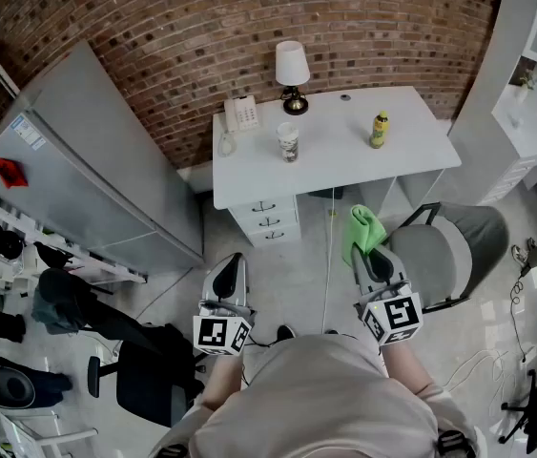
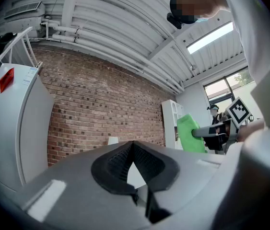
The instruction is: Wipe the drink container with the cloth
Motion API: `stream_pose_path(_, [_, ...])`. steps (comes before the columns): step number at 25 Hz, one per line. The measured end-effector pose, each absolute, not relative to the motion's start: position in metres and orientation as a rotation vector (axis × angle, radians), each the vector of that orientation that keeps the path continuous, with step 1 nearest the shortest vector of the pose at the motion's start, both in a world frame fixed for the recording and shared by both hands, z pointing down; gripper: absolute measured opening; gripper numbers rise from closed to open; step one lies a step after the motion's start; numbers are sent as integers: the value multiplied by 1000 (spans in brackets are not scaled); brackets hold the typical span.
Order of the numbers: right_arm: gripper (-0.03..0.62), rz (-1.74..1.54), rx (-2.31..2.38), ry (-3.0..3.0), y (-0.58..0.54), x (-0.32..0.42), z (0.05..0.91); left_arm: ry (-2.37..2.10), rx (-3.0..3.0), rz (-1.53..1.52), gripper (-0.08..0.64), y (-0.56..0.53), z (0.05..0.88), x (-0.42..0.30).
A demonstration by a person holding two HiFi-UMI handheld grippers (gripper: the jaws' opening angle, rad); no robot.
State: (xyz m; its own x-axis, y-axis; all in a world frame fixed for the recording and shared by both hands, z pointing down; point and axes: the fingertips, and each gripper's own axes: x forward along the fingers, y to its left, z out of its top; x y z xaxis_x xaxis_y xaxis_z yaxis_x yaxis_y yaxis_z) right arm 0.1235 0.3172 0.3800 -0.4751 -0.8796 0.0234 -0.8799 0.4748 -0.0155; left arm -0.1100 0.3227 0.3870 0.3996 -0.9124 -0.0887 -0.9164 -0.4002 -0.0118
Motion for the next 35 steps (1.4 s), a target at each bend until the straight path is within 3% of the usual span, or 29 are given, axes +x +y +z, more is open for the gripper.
stream_pose_path(35, [54, 64, 1507, -2744, 273, 158, 397, 1561, -2575, 96, 9, 296, 386, -43])
